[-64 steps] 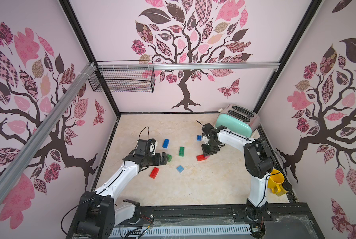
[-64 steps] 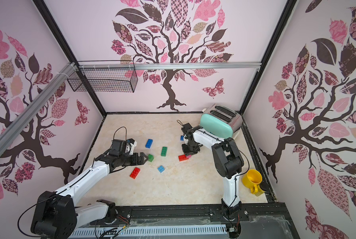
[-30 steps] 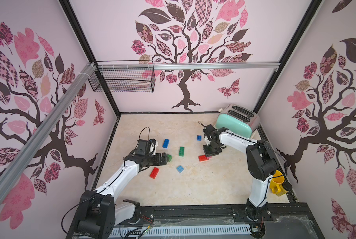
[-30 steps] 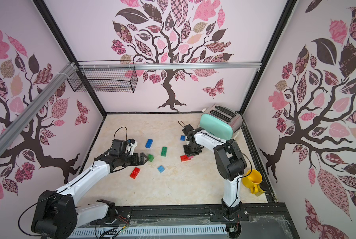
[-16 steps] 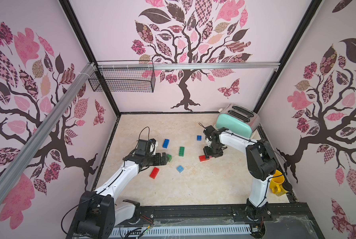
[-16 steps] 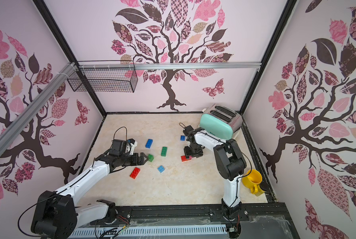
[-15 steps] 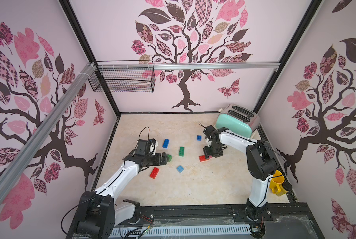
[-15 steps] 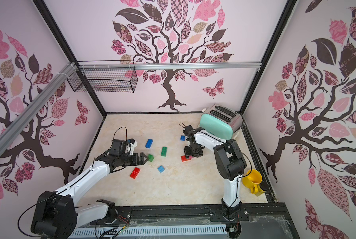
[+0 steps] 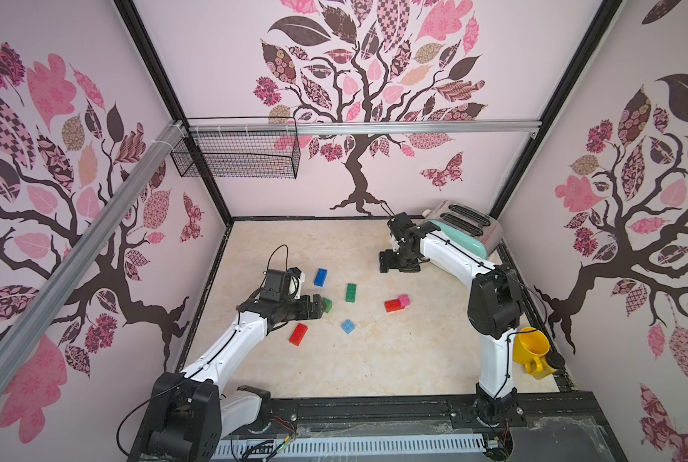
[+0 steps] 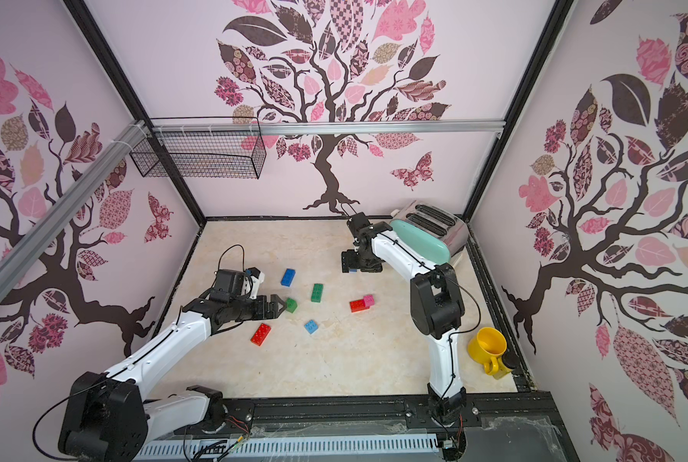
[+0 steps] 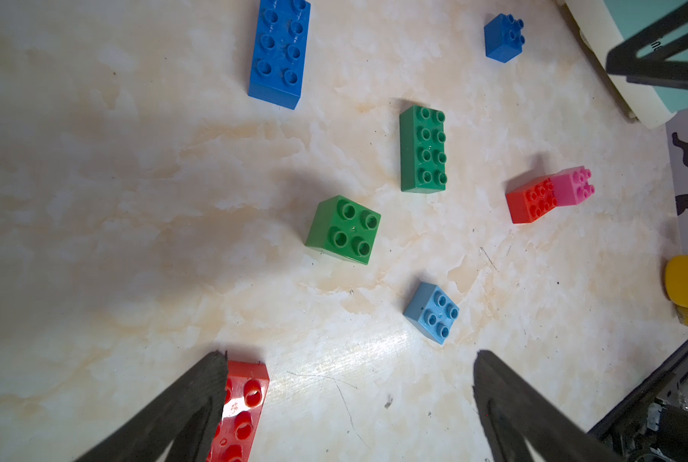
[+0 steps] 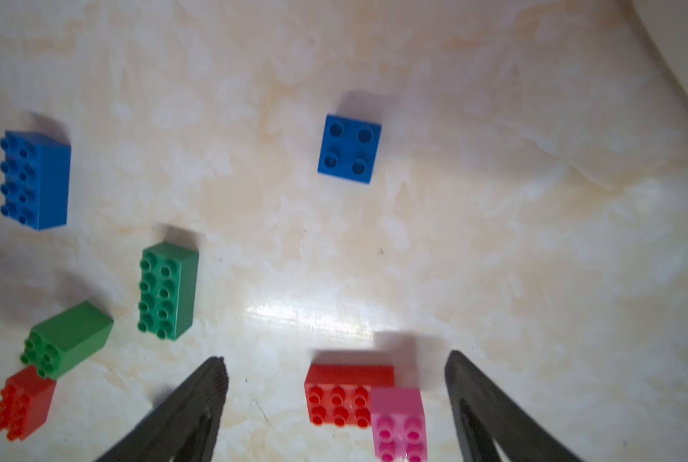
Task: Assemble a carrot with lego
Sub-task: Pick up the lego brick from the center of the board.
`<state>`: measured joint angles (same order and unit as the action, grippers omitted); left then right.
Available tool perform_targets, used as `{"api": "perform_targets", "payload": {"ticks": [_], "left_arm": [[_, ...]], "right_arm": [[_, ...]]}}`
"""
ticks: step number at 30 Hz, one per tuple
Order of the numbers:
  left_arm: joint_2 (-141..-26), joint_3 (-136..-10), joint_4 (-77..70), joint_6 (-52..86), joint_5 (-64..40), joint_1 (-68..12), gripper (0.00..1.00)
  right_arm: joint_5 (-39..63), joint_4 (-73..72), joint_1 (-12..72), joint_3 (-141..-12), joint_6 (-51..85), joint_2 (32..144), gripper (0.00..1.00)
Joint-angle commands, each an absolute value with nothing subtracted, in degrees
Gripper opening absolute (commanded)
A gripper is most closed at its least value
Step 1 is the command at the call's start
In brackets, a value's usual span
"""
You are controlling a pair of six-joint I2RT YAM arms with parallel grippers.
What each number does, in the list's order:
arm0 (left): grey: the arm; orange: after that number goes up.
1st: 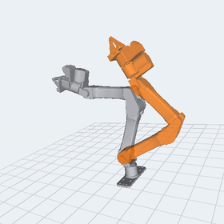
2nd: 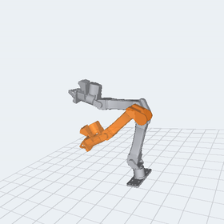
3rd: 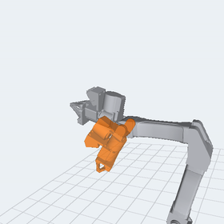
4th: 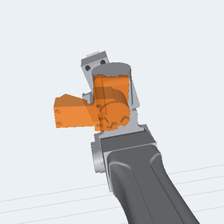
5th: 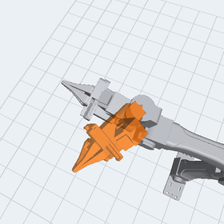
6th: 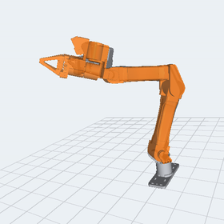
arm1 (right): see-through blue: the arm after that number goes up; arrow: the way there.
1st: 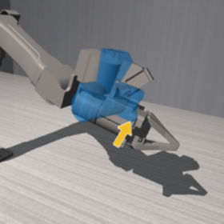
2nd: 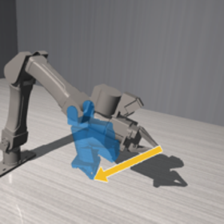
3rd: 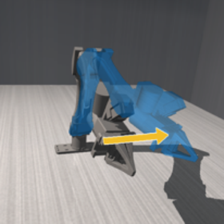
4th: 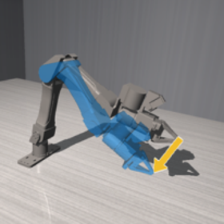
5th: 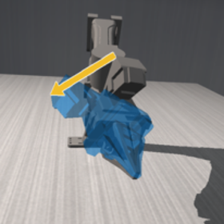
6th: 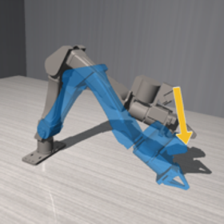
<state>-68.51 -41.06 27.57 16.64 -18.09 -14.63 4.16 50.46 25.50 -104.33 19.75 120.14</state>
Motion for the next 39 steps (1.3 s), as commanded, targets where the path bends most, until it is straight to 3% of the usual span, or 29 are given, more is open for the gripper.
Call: {"api": "perform_targets", "payload": {"ticks": [1, 14, 29, 39], "left_arm": [[-67.7, -41.4, 27.1, 16.2, -17.9, -14.8, 0.98], [-68.7, -41.3, 26.8, 16.3, -17.9, -14.8, 0.98], [-69.3, -41.4, 26.6, 16.2, -17.7, -14.8, 0.98], [-69.3, -41.4, 26.5, 16.3, -17.6, -14.8, 0.98]], "right_arm": [[4.1, 50.8, 24.6, -110.2, 22.8, 125.6, 0.87], [0.1, 49.0, 24.5, -121.6, 26.4, 137.6, 0.71], [-1.5, 49.5, 24.5, -122.9, 26.4, 139.4, 0.47], [-0.7, 49.7, 24.5, -122.8, 25.9, 140.0, 0.48]]}}
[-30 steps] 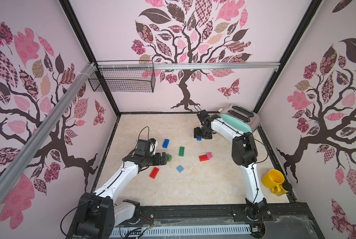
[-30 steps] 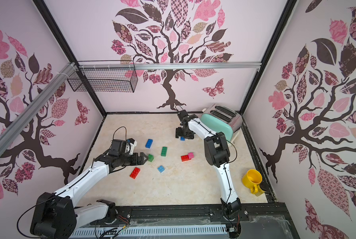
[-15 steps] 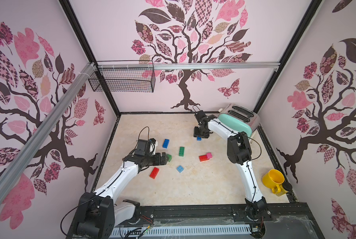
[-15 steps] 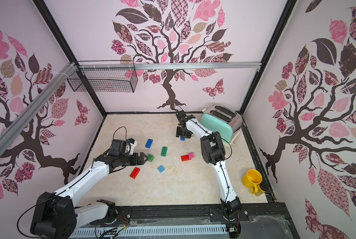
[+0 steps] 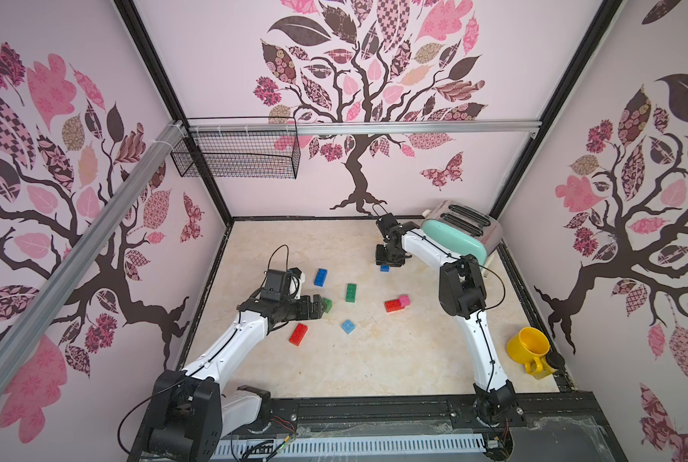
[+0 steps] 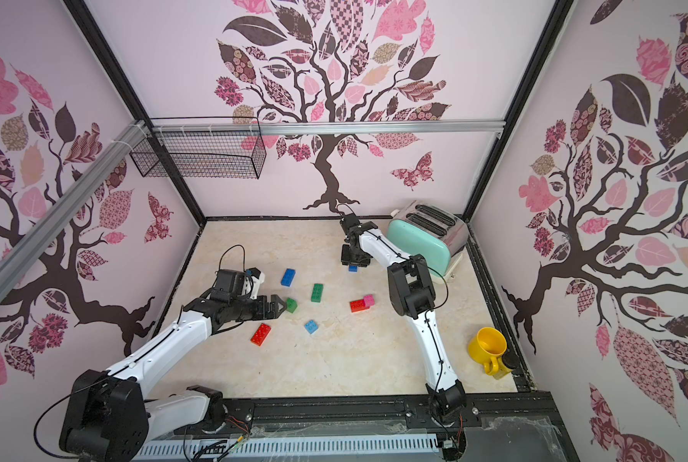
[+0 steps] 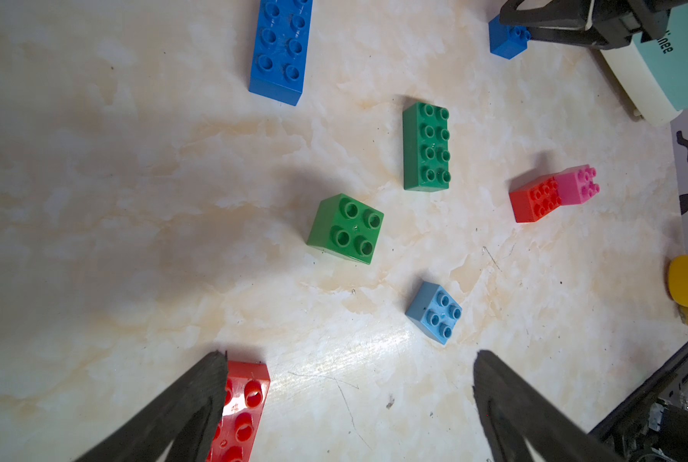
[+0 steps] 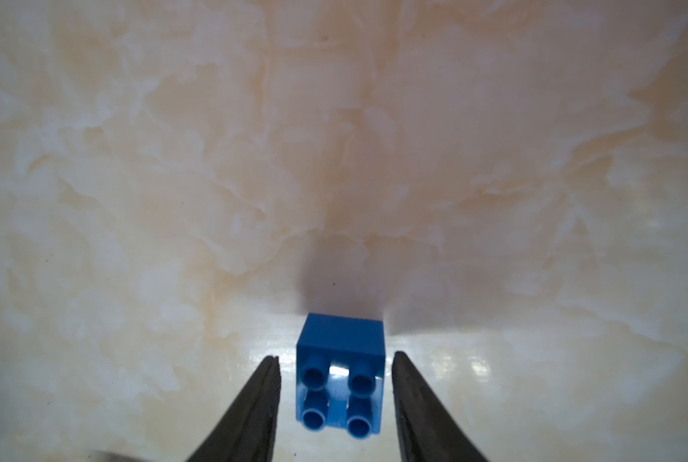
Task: Assemble a carrot with lego
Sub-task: Pick up the lego brick from the center of the board.
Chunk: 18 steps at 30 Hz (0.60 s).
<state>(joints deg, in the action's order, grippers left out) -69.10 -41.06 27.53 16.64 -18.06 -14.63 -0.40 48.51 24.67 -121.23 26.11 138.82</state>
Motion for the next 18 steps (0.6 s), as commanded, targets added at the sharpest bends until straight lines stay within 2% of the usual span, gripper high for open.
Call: {"api": "perform_targets", "payload": {"ticks": [1, 8, 18], "left_arm": [[-69.3, -41.4, 26.5, 16.2, -17.6, -14.8, 0.98], [-69.1, -41.4, 26.6, 16.2, -17.5, -14.8, 0.98], [-69.0, -41.4, 26.5, 16.2, -17.5, -14.8, 0.98]], "right_arm": [[-0.7, 49.7, 24.5, -122.8, 25.9, 140.1, 0.48], [-0.5, 49.7, 24.6, -122.8, 25.8, 140.6, 0.42], [-0.3, 49.9, 24.5, -121.8, 25.4, 141.0, 0.42]]}}
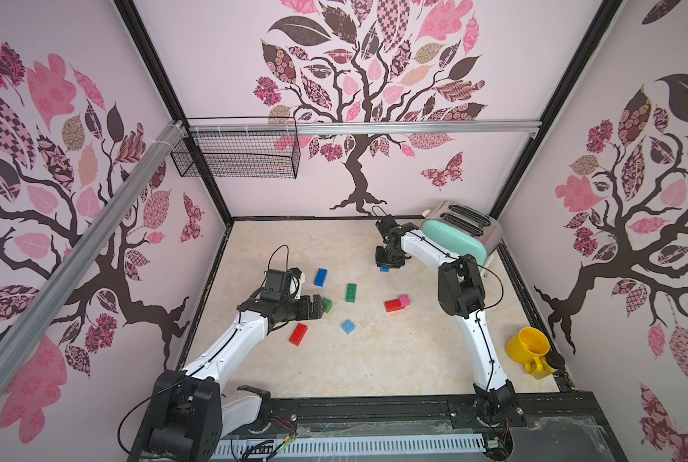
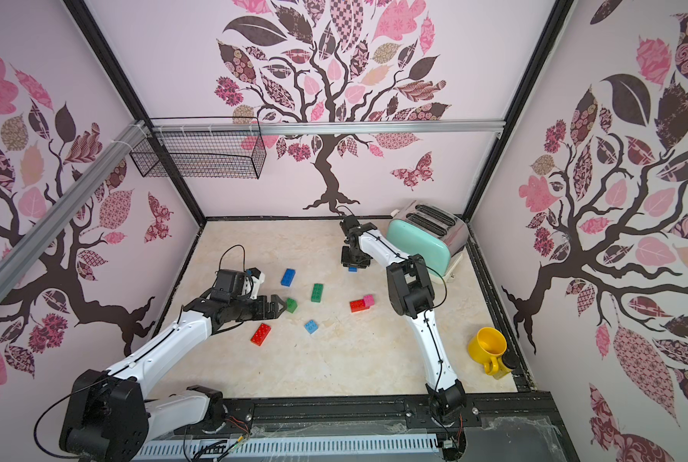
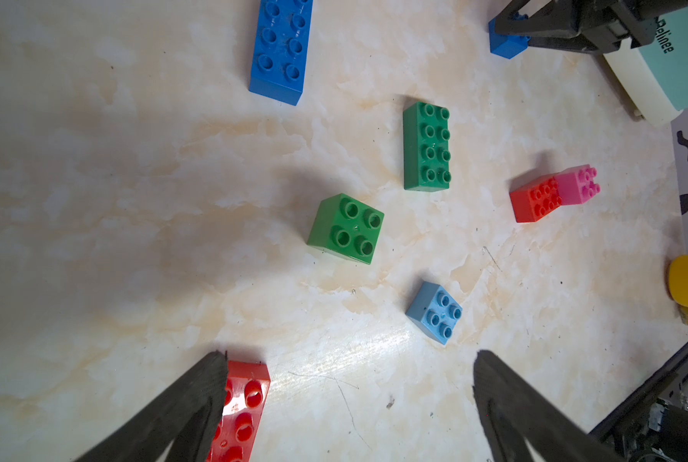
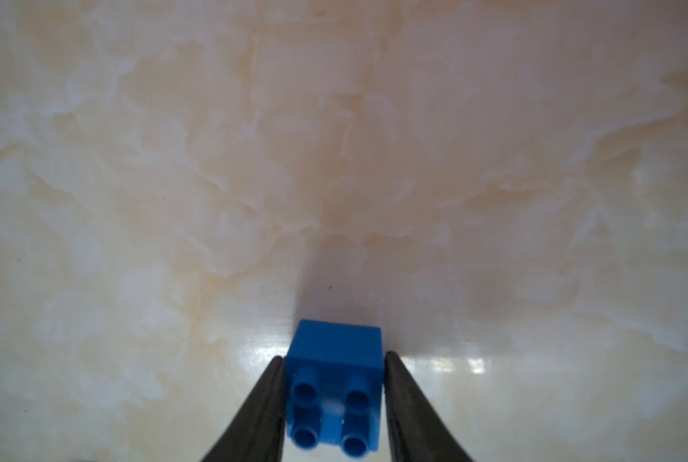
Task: Assemble a carrot with lego
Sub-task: Pick up the lego brick from the center of the board.
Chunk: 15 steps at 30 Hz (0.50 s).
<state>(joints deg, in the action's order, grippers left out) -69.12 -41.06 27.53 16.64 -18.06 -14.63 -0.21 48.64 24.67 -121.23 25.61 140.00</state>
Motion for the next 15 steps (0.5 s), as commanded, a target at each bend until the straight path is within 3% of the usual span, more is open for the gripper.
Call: {"api": "perform_targets", "payload": {"ticks": [1, 8, 15], "left_arm": [[-69.0, -41.4, 26.6, 16.2, -17.4, -14.8, 0.98], [-68.9, -41.4, 26.6, 16.2, -17.1, -14.8, 0.98], [-68.5, -41.4, 26.6, 16.3, -16.9, -14.8, 0.98]], "right_arm": [[-0.5, 49.5, 24.5, -121.2, 25.4, 140.6, 0.42], [-1.7, 48.4, 24.5, -119.8, 25.5, 138.5, 0.31], [0.7, 50.4, 24.6, -115.3, 23.9, 132.2, 0.30]]}}
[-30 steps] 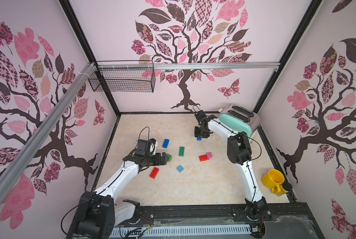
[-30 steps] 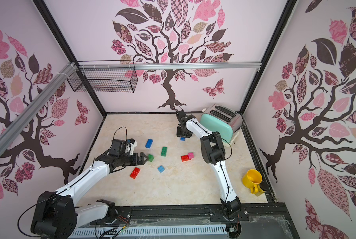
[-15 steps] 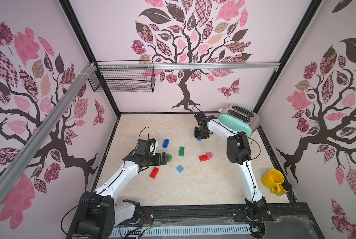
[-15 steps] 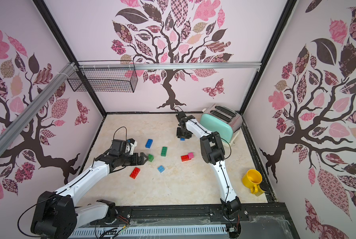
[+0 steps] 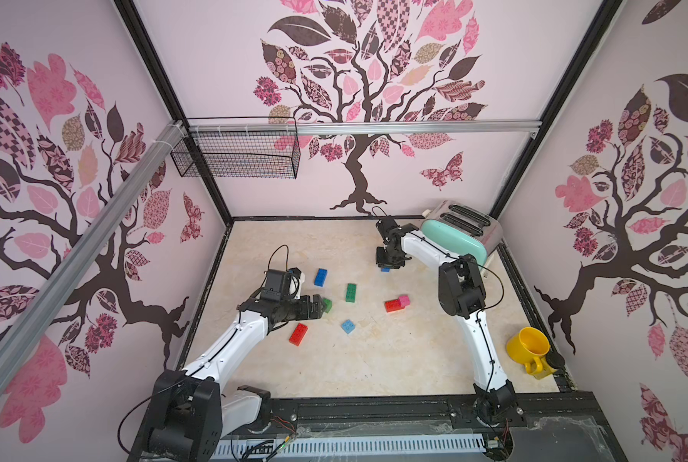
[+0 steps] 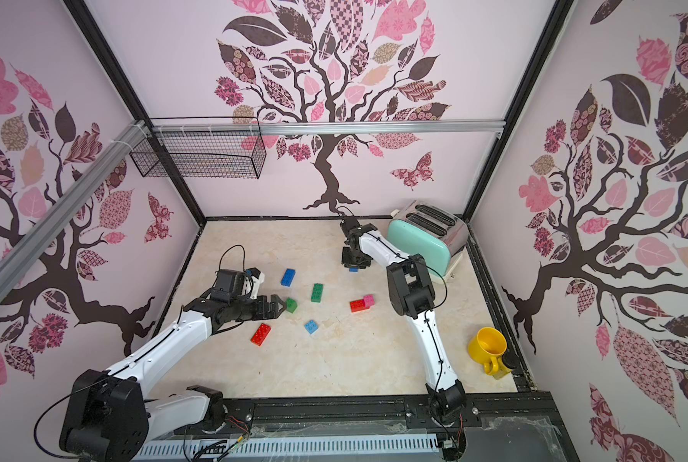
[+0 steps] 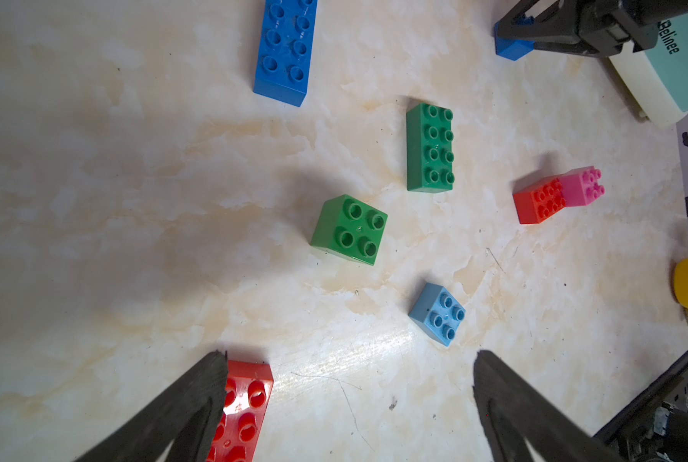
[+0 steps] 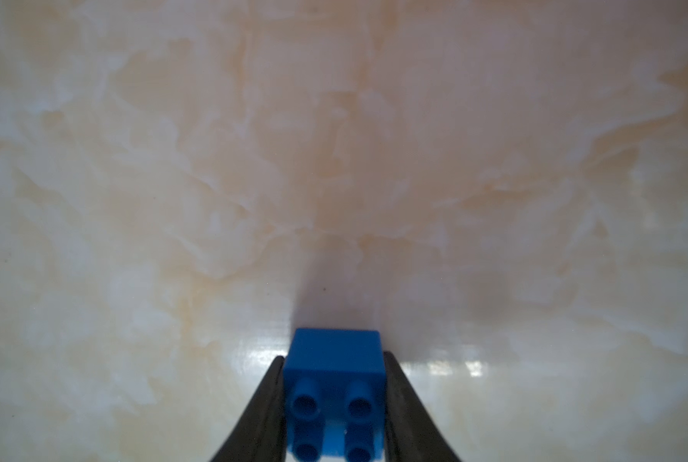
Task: Assemble a carrot with lego
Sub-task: Pick up the lego brick from the center of the board.
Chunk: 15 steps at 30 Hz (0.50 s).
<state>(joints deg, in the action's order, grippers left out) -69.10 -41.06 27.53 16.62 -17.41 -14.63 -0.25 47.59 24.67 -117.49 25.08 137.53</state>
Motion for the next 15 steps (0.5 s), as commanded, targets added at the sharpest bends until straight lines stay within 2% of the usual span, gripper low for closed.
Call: {"api": "perform_targets", "payload": {"ticks": [1, 10, 15], "left_arm": [[-68.4, -41.4, 26.6, 16.3, -16.9, -14.8, 0.98], [-68.7, -41.4, 25.8, 16.5, -17.8, -14.8, 0.98], [-68.7, -41.4, 25.8, 16.5, -18.0, -14.8, 0.98]], "right_arm": [[1.4, 50.1, 24.6, -112.9, 23.4, 130.2, 0.30], [5.8, 48.5, 26.7, -91.1, 20.9, 112.0, 0.30], [4.8, 48.6, 30.8, -83.9, 21.0, 105.8, 0.30]]}}
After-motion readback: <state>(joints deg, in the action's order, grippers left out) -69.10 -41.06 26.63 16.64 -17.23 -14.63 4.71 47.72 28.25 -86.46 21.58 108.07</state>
